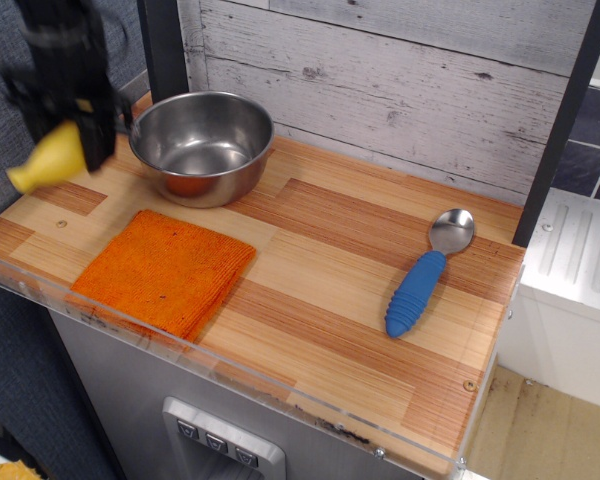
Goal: Move the banana to between the spoon and bowl
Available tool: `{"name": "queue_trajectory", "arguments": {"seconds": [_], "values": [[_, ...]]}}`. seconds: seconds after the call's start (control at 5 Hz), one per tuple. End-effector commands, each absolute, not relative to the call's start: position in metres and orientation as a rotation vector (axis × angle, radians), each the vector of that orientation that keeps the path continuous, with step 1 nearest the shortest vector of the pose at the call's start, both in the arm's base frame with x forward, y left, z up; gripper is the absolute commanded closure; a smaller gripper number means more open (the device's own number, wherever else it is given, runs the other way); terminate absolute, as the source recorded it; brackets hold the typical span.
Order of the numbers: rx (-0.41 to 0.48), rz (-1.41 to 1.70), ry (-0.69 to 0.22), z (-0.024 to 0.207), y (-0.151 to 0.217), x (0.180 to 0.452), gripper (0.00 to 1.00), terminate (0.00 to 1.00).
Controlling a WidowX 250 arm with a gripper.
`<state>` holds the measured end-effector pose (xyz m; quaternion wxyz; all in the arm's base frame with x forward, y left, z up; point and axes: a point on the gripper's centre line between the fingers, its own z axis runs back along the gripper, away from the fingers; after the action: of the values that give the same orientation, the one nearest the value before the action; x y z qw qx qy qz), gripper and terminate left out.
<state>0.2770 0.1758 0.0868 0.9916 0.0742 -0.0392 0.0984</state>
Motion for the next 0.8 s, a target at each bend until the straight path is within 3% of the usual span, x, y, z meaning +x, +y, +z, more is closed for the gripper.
{"name": "queue_trajectory", "arguments": {"seconds": [0.0, 0.4, 0.6], "values": [[0.081, 0.026, -0.204, 0.142, 0.116, 0.304, 1.0, 0.0], [0.036, -0.045, -0.168, 0.094, 0.015, 0.336, 1.0, 0.0], [0.097, -0.021, -0.204, 0.085, -0.018, 0.341, 1.0, 0.0]]}}
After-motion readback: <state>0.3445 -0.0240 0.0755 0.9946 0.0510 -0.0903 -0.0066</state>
